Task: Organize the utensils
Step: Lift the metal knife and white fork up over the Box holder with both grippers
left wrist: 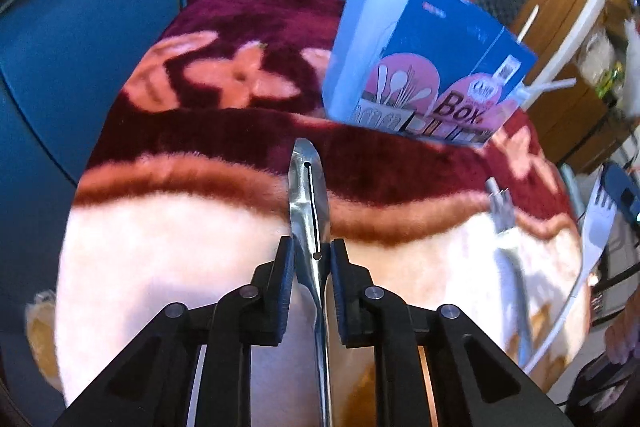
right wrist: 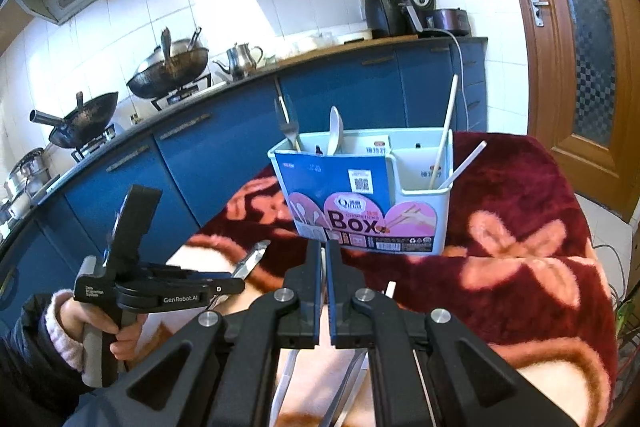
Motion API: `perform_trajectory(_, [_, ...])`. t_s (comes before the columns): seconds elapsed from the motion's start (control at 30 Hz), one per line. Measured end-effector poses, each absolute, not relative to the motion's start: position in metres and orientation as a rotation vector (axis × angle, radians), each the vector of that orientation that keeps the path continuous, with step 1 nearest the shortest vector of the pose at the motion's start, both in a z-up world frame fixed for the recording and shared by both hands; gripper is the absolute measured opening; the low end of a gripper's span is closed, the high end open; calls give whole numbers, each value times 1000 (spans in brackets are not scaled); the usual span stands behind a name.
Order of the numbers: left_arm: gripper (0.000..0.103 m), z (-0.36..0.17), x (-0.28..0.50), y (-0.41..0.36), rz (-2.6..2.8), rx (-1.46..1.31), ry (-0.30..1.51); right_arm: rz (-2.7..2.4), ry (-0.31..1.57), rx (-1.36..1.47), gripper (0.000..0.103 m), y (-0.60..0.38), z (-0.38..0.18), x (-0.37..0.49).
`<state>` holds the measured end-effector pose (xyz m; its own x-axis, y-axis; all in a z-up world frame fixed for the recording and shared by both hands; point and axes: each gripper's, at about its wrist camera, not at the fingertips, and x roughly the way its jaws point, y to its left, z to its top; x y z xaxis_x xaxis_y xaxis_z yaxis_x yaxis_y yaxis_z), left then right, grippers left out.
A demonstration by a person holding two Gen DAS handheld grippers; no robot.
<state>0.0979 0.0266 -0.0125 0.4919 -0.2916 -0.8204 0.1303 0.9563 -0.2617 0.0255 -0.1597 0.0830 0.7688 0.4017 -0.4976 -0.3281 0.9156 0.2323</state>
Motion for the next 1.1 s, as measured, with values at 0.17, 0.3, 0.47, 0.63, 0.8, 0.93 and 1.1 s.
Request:
perform_trajectory(0.17, [18,4,78,33,-298,-265,895,363,501,133,4,-164,94,17])
perform_trajectory(0.3, [18,24,63,32,-313,-286,761,330,455,129,4,-167,102,13])
perform_trajectory(0.47, [18,52,55,30,-317,-289,601,307,427,131,4,-170,109,14])
perform_trajectory(0.63, [18,79,63,31,-315,-293,471,284,426,146,4,-175,110,17])
perform_trajectory(0.8, [18,101,80,25,-289,-271,344,262,424,144,4,-179,113,21])
perform_trajectory(0.93, [18,114,95,21,-268,-269,262,245,411,137,4,-184,118,25])
perform_trajectory(1.1, [18,128,108,12,-257,-241,148,225,382,129,4,-191,129,31])
